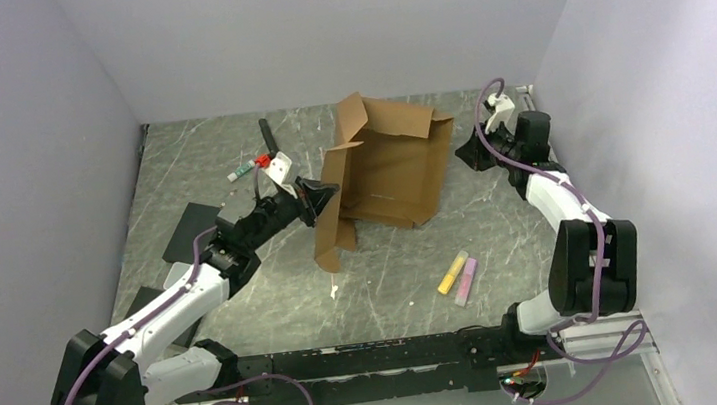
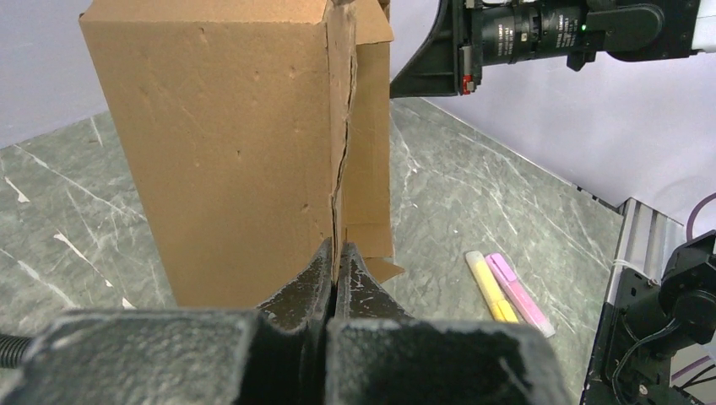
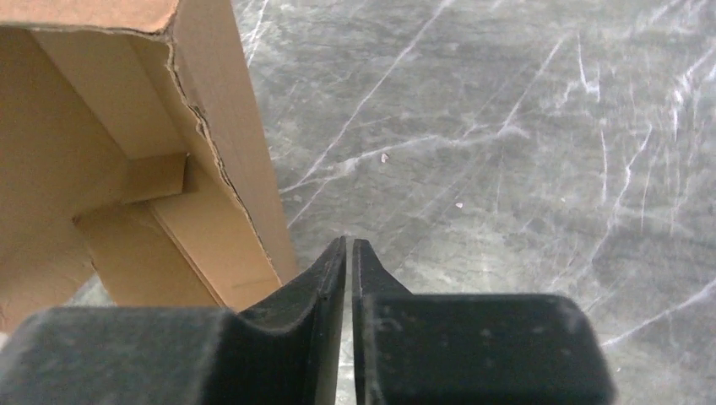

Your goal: Fold the paper box

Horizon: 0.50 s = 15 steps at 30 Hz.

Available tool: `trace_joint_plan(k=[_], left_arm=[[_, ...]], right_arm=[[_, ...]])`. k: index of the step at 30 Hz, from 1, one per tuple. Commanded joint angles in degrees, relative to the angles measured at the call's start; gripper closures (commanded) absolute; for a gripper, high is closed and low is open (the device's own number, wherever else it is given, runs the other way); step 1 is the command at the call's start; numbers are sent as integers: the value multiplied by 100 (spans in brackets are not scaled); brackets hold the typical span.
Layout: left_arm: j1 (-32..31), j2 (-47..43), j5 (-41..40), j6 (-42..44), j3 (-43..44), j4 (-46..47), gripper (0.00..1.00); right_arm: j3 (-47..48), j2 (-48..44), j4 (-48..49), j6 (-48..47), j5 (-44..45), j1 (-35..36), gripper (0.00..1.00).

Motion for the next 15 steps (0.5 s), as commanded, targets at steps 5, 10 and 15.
trace_joint_plan(k=[5, 10, 15], left_arm=[[-131, 111, -72, -164, 344, -57, 100], [-144, 51, -152, -128, 304, -69, 100], [-144, 30, -182, -131, 281, -53, 100]], right_arm=[[269, -97, 575, 876, 837, 188, 99], [209, -496, 365, 560, 559, 63, 76], [48, -704, 292, 316, -196, -178, 45]])
